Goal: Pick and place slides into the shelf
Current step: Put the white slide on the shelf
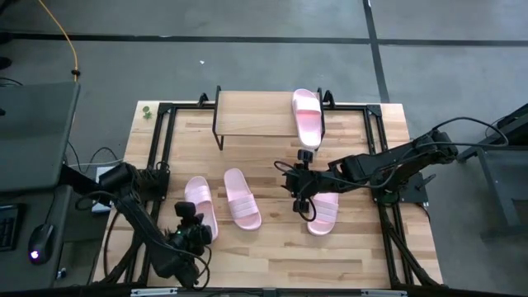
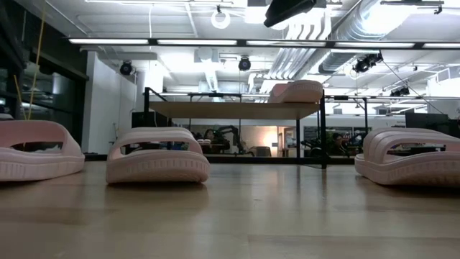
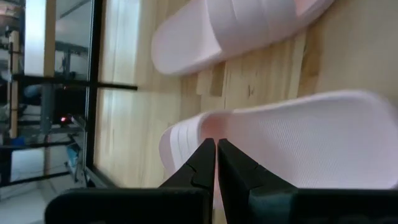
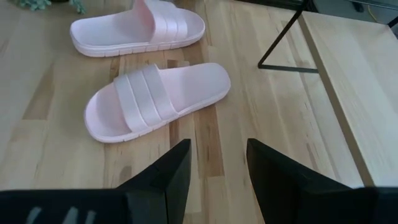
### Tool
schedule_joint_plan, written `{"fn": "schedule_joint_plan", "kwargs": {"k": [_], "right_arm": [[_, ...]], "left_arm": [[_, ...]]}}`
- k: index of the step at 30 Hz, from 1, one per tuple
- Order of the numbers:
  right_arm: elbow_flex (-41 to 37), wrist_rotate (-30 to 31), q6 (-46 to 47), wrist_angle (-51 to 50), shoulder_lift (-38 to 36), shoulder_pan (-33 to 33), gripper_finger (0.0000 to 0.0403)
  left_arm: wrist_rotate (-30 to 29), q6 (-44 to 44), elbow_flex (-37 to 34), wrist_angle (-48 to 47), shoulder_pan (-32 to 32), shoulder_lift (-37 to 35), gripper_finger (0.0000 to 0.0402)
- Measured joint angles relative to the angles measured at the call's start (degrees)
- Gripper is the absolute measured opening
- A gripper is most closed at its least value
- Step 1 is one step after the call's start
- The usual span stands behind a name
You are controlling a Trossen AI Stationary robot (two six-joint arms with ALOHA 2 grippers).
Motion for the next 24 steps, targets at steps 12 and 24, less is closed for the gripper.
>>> {"fn": "schedule_joint_plan", "kwargs": {"k": [12,24], "right_arm": [[0.00,0.02,0.00,0.00,0.00,0.00,0.0147],[0.00,0.02,0.02,1.21,0.00,-0.02,0.0147]], "left_arm": [[4.71,-5.50,-7.99,-0.03,0.03,0.00,0.0007],[9.93,-2.53,-6.81,0.20,0.08,0.00,0.0007]]}}
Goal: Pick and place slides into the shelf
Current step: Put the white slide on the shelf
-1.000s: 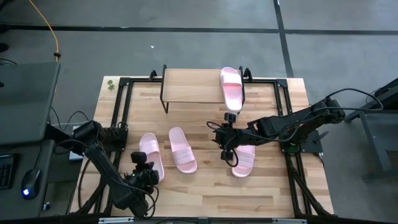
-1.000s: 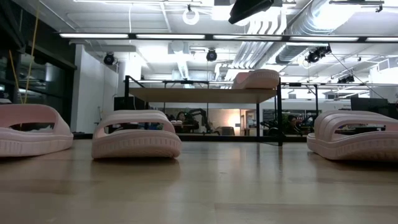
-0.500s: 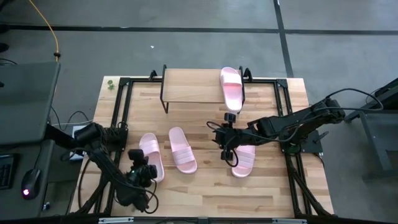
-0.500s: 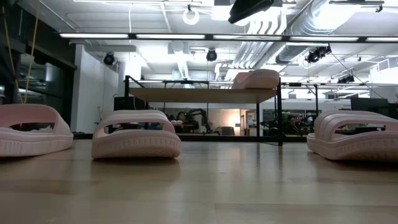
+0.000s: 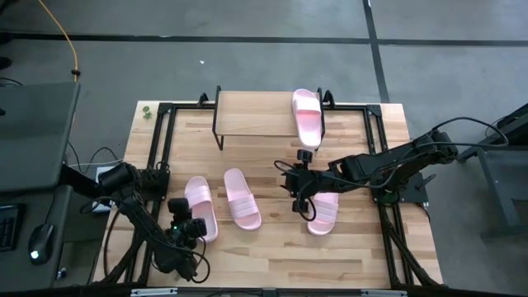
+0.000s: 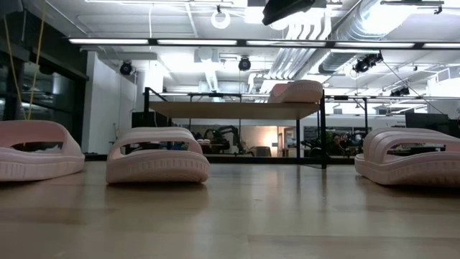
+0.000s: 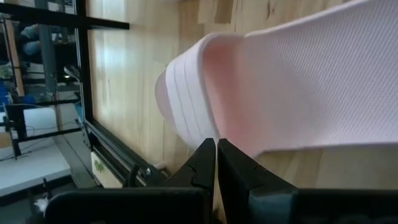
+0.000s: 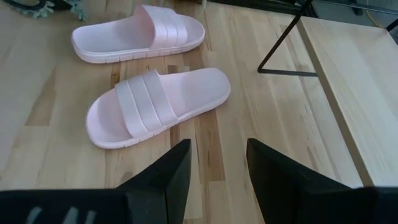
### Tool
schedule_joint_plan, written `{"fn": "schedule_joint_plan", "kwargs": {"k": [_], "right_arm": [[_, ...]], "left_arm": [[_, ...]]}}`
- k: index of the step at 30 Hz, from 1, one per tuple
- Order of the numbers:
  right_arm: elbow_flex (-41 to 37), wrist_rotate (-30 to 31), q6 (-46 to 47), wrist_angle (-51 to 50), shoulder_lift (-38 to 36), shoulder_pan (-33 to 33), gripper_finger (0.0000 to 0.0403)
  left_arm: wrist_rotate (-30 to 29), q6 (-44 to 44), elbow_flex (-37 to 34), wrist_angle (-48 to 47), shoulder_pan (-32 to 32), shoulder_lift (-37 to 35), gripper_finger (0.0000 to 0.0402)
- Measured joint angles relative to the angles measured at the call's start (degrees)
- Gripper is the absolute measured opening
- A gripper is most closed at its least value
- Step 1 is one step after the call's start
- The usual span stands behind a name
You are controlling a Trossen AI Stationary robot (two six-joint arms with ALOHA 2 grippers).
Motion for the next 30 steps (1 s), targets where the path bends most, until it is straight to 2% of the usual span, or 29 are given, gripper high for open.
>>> {"fn": "schedule_joint_plan", "kwargs": {"k": [8,16,30], "right_arm": [[0.00,0.01,0.00,0.38,0.00,0.01,0.0147],[0.00,0.02,0.00,0.37,0.00,0.02,0.0147],[0.00,0.02,0.00,0.37,0.02,0.02,0.0147]], "left_arm": [[-3.55,0.09,1.81,2.06,0.00,0.00,0.0008],[-3.88,4.45,1.90,2.98,0.00,0.00,0.0008],[-5.25,6.10,1.90,2.71,1.62,0.00,0.0008]]}}
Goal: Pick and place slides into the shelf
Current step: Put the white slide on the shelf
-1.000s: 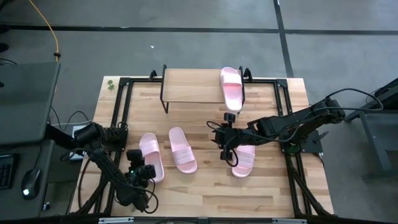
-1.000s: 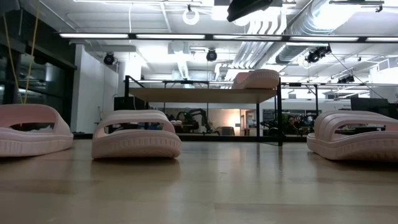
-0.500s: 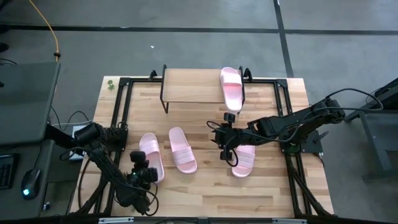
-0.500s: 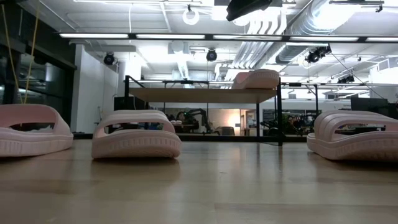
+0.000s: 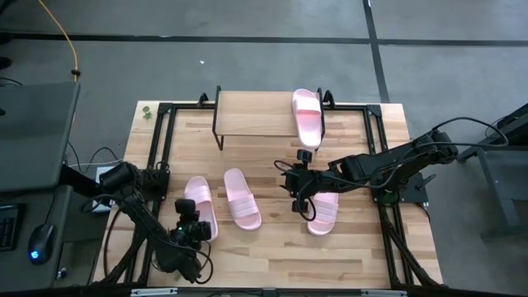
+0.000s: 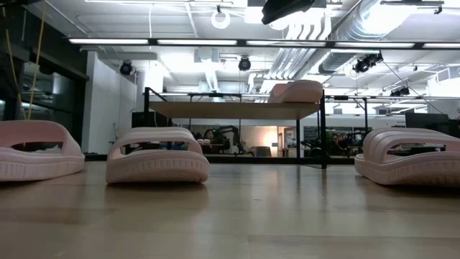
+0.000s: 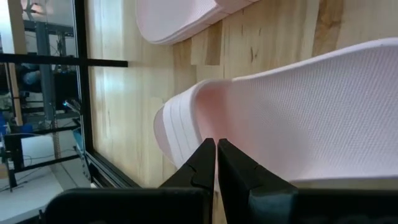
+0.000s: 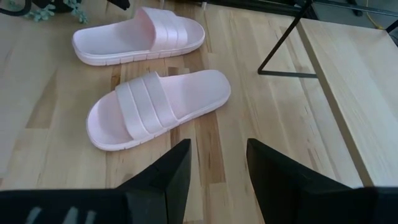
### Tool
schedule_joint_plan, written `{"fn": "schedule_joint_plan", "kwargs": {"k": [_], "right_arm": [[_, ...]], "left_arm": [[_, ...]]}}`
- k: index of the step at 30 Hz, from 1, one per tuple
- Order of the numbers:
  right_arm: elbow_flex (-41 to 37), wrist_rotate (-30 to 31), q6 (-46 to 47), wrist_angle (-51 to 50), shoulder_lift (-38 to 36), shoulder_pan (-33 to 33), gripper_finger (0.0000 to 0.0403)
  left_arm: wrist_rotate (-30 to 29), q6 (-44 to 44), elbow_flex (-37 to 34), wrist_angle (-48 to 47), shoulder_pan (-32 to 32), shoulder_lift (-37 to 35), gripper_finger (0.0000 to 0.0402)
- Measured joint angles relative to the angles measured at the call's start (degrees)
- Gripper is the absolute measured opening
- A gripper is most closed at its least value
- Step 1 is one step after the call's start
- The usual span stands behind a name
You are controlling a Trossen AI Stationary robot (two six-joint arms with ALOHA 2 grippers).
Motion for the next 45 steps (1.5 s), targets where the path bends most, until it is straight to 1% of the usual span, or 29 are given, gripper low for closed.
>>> {"fn": "schedule_joint_plan", "kwargs": {"k": [4,7,9,17,20,23,27,34,37,42,45], "right_arm": [[0.00,-0.01,0.00,-0.01,0.00,0.00,0.0147],[0.00,0.00,0.00,-0.01,0.00,-0.02,0.0147],[0.00,0.00,0.00,-0.01,0.00,0.00,0.0147],[0.00,-0.01,0.03,-0.01,0.00,-0.02,0.0147],[0.00,-0.02,0.02,-0.01,0.00,-0.01,0.0147],[0.00,-0.02,0.15,-0.02,0.00,-0.01,0.0147],[0.00,-0.02,0.17,-0.01,0.00,0.00,0.0147],[0.00,-0.02,0.17,-0.03,0.00,-0.02,0.0147],[0.00,-0.02,0.17,-0.01,0.00,-0.01,0.0147],[0.00,-0.02,0.17,-0.01,0.00,0.00,0.0147],[0.00,-0.02,0.17,-0.01,0.00,-0.02,0.0147]], "left_arm": [[-0.10,0.72,0.00,-0.02,1.13,0.00,0.0008],[0.40,1.42,0.00,0.10,1.85,0.00,0.0022],[0.46,1.46,0.00,0.09,1.93,0.00,0.0045],[0.45,0.89,0.00,0.14,2.10,0.00,0.0159],[-0.13,0.87,0.00,0.16,2.12,0.00,0.0189],[-1.59,0.87,-0.18,0.71,2.12,0.00,0.0208],[-2.28,1.07,-1.94,2.17,2.13,0.00,0.0219],[-1.94,-0.29,-6.35,2.11,2.14,0.00,0.0220],[-1.87,-0.48,-8.08,3.69,2.16,0.00,0.0221],[-1.89,-0.65,-9.29,4.21,2.14,0.00,0.0221],[-3.01,-0.88,-9.29,4.18,2.14,0.00,0.0221]]}}
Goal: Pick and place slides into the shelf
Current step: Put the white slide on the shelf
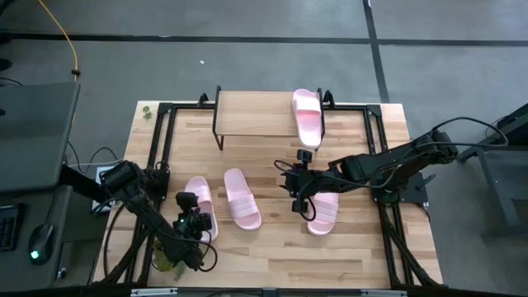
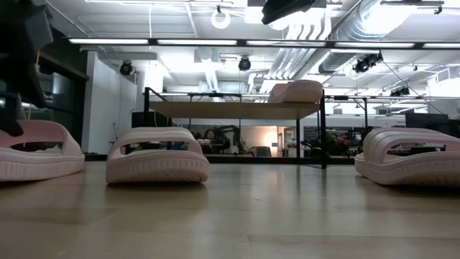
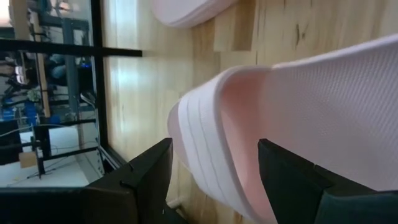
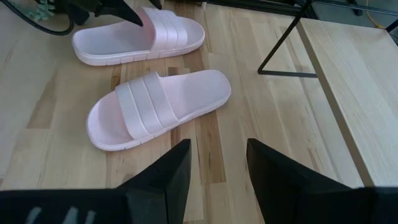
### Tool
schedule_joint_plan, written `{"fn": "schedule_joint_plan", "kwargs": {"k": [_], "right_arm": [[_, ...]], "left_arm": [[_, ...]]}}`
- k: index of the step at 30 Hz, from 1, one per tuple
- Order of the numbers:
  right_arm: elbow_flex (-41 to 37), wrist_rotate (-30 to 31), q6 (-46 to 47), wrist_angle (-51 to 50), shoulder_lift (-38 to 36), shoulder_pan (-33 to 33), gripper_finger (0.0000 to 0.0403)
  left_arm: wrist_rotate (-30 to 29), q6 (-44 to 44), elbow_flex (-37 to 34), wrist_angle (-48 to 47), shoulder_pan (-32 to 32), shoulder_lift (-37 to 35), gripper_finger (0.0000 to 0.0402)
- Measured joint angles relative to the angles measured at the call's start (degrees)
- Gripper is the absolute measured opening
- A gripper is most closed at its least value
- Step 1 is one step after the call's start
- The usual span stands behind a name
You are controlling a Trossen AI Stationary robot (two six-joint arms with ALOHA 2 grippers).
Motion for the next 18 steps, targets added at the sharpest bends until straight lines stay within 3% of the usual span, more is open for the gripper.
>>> {"fn": "schedule_joint_plan", "kwargs": {"k": [18], "right_arm": [[0.00,0.00,-0.11,-0.02,0.00,0.01,0.0147]], "left_arm": [[-1.88,0.98,0.00,-0.11,6.14,0.00,0.0221]]}}
